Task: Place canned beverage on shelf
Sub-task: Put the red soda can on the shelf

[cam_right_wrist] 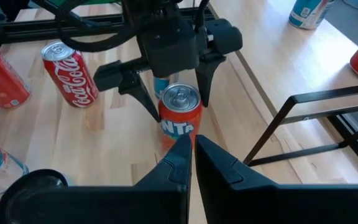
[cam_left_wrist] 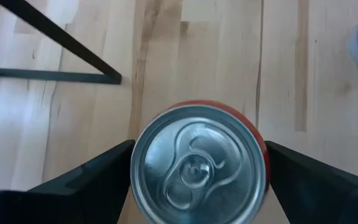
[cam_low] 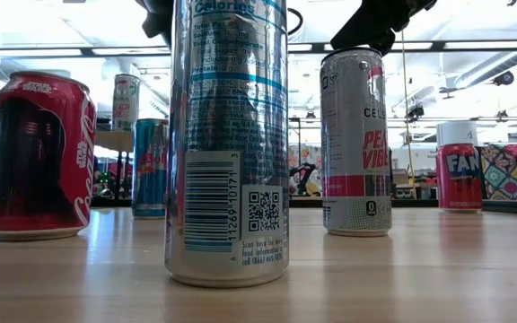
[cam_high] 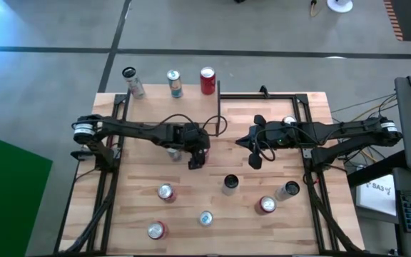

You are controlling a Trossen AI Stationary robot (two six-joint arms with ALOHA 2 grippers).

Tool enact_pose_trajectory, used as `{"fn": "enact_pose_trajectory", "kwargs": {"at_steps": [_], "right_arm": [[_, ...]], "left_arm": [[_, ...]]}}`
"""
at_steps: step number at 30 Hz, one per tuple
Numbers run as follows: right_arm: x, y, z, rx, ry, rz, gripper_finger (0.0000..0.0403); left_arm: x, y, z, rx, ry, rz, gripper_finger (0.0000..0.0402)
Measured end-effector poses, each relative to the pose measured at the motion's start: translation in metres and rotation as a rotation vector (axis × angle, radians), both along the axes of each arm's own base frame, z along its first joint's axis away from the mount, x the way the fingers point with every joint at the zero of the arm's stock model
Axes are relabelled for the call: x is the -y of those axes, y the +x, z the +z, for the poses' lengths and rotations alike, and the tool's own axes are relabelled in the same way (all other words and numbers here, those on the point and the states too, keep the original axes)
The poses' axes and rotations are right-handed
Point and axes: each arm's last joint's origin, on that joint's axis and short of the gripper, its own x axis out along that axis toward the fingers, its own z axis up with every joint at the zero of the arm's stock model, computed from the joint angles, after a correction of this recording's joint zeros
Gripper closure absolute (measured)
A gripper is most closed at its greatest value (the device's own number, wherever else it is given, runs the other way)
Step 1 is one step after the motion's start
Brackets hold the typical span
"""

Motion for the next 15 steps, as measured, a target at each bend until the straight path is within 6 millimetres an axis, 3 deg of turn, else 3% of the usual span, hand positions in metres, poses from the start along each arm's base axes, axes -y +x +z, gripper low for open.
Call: {"fn": "enact_pose_trajectory", "kwargs": {"at_steps": [8, 15], "right_arm": [[0.0000, 0.0006, 0.0009, 0.012, -0.002, 0.001, 0.0390], [0.0000, 0.0008, 0.0014, 0.017, -0.001, 0.001, 0.0390]], "left_arm": [[0.0001, 0.0031, -0.0008, 0.013, 0.011, -0.007, 0.0110], [0.0013, 0.0014, 0.0038, -0.009, -0.001, 0.012, 0.0112]]}}
